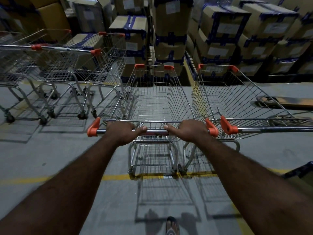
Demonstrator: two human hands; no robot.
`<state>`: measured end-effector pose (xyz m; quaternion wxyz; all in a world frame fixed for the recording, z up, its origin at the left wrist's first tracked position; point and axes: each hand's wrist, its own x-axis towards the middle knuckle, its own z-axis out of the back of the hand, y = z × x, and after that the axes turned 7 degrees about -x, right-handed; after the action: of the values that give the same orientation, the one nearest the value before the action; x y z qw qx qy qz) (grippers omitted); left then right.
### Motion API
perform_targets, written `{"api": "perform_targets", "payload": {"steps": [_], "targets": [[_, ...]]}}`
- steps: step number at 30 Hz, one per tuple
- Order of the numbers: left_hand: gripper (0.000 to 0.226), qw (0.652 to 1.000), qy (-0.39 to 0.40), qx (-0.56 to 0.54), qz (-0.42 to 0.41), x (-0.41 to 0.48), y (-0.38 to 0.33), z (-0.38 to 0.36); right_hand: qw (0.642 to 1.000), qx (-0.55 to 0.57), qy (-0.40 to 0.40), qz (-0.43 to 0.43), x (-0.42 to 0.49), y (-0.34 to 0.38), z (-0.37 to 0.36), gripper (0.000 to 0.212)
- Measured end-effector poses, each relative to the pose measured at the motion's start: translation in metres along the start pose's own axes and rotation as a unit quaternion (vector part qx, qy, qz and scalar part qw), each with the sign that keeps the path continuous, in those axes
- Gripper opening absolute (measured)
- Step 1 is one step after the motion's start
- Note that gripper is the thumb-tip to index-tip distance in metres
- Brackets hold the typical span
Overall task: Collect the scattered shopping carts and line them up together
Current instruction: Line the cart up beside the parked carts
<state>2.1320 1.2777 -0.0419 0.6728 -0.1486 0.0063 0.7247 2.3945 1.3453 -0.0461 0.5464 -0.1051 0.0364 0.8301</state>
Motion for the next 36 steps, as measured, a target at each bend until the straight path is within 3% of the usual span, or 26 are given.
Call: {"api": "perform_targets", "payload": {"steps": [6, 14, 29, 36], "targets": [[0.093, 1.000, -0.021, -0.002, -0.011, 0.002, 0.006, -0.003, 1.000, 0.004, 0.007, -0.013, 0.002, 0.001, -0.003, 0.110], [0.108, 0.999, -0.022, 0.001, -0.027, 0.005, 0.011, -0.009, 1.000, 0.015, 0.004, -0.017, 0.000, 0.003, -0.003, 0.121], [0.102, 0.999, -0.024, -0.002, -0.034, 0.006, 0.016, -0.011, 1.000, 0.001, 0.004, -0.028, 0.000, 0.006, -0.007, 0.114], [0.114, 0.999, -0.024, -0.005, -0.035, 0.011, 0.018, -0.015, 0.999, 0.006, 0.008, -0.033, 0.003, 0.003, -0.007, 0.115]]}}
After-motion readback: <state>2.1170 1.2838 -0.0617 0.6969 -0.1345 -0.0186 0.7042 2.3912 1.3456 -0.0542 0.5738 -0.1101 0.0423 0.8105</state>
